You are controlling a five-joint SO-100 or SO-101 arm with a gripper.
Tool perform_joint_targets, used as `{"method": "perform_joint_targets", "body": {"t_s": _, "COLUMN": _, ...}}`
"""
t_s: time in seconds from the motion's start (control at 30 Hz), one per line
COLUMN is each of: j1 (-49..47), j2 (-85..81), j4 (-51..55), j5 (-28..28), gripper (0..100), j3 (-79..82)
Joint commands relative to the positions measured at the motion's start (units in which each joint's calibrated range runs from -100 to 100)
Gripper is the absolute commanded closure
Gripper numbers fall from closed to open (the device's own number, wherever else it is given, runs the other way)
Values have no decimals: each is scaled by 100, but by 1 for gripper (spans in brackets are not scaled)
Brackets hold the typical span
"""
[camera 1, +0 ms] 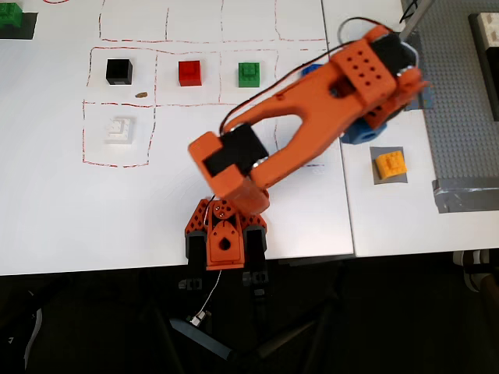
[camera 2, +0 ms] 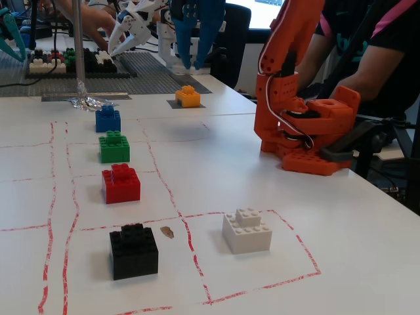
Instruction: Grab the block and put it in the grey marker
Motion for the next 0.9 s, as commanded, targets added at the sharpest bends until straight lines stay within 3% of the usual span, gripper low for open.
{"method": "perform_joint_targets", "body": {"t_s": 0.0, "j1": -1000, "j2": -1461, "j4": -229, "j5": -430, "gripper": 97, "j3": 898}}
{"method": "perform_joint_targets", "body": {"t_s": 0.27, "j1": -3452, "j2": -2478, "j4": -613, "j5": -1719, "gripper": 100, "j3": 2031}}
{"method": "perform_joint_targets", "body": {"t_s": 0.53, "j1": -5208, "j2": -3115, "j4": -2319, "j5": -3355, "gripper": 100, "j3": 2684}}
{"method": "perform_joint_targets", "body": {"t_s": 0.7, "j1": -5905, "j2": -4003, "j4": -3585, "j5": -3976, "gripper": 100, "j3": 3609}}
{"method": "perform_joint_targets", "body": {"t_s": 0.87, "j1": -6337, "j2": -5321, "j4": -4344, "j5": -4244, "gripper": 100, "j3": 4978}}
